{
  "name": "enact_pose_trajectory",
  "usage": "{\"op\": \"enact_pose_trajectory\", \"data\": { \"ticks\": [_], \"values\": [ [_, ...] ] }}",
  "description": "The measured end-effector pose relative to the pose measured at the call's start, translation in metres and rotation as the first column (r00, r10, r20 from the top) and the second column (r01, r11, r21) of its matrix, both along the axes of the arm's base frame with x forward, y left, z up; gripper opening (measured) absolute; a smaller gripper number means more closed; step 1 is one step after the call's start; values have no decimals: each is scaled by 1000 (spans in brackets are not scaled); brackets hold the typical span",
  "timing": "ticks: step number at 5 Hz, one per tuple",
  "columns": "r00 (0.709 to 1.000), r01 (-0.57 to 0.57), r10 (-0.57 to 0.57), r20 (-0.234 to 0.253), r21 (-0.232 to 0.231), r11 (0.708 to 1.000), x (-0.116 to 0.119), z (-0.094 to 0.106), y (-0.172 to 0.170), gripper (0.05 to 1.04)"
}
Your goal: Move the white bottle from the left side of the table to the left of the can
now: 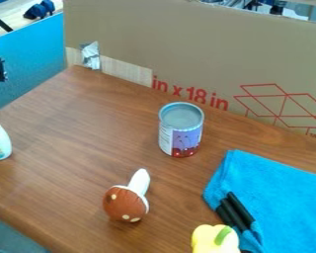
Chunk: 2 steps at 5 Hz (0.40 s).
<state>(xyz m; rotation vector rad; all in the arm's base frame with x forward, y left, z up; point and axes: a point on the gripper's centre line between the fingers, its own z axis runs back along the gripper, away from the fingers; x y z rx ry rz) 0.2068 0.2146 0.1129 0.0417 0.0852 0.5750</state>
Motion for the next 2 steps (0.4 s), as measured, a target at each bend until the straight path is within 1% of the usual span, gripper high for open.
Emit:
{"op": "enact_pose_trajectory", "data": {
  "ticks": [1, 2],
  "values": [
    [1000, 16, -16, 4, -9, 1000, 3, 2, -3, 238],
    [994, 112, -112, 4, -3, 994, 17, 2, -17, 233]
  ]
}}
